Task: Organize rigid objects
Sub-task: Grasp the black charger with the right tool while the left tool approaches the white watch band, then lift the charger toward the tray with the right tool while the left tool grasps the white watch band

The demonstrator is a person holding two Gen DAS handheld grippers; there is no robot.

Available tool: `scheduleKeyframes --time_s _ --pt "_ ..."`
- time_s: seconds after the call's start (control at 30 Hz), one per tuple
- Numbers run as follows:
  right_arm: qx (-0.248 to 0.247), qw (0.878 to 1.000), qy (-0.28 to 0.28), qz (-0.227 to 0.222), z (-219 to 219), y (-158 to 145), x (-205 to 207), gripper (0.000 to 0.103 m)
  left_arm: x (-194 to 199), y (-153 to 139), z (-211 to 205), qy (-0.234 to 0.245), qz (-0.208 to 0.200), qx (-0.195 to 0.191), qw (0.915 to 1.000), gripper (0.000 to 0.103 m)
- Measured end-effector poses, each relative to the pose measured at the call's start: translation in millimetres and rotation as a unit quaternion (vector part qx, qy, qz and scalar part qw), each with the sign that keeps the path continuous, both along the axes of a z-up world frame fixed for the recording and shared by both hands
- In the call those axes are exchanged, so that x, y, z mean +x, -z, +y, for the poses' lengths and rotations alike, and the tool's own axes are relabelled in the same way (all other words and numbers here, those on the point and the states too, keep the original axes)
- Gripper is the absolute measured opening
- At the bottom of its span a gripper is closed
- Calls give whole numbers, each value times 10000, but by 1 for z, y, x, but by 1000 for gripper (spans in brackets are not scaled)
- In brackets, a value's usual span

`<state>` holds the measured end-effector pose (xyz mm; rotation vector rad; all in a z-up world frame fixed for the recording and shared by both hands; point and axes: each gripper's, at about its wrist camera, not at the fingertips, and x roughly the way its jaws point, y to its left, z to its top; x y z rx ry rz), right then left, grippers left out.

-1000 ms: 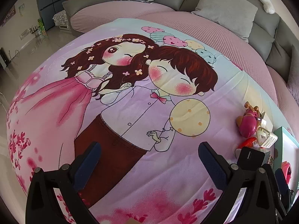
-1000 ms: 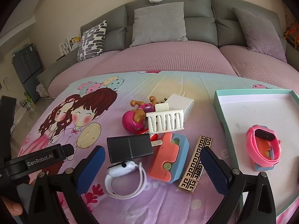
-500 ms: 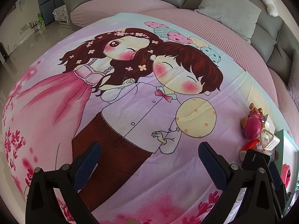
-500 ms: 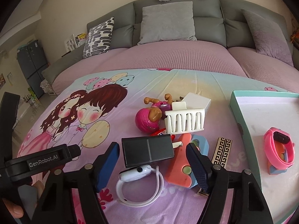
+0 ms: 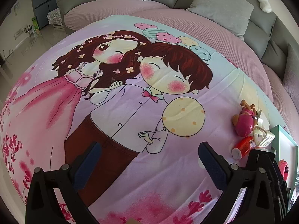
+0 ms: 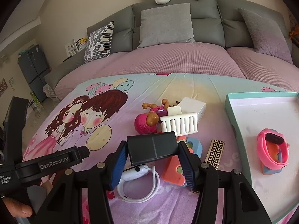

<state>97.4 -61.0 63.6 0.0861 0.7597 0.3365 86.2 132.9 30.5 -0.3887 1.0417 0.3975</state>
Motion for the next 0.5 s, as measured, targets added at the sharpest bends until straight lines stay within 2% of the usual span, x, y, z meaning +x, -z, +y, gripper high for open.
scheduleKeyframes --time_s 0.3,0.5 --pt "-74 9980 598 -206 -44 -22 -5 57 6 -8 -20 373 -89 8 9993 103" --pt "3 9947 999 -224 -74 -29 -7 57 10 -11 -46 857 -157 -113 9961 103"
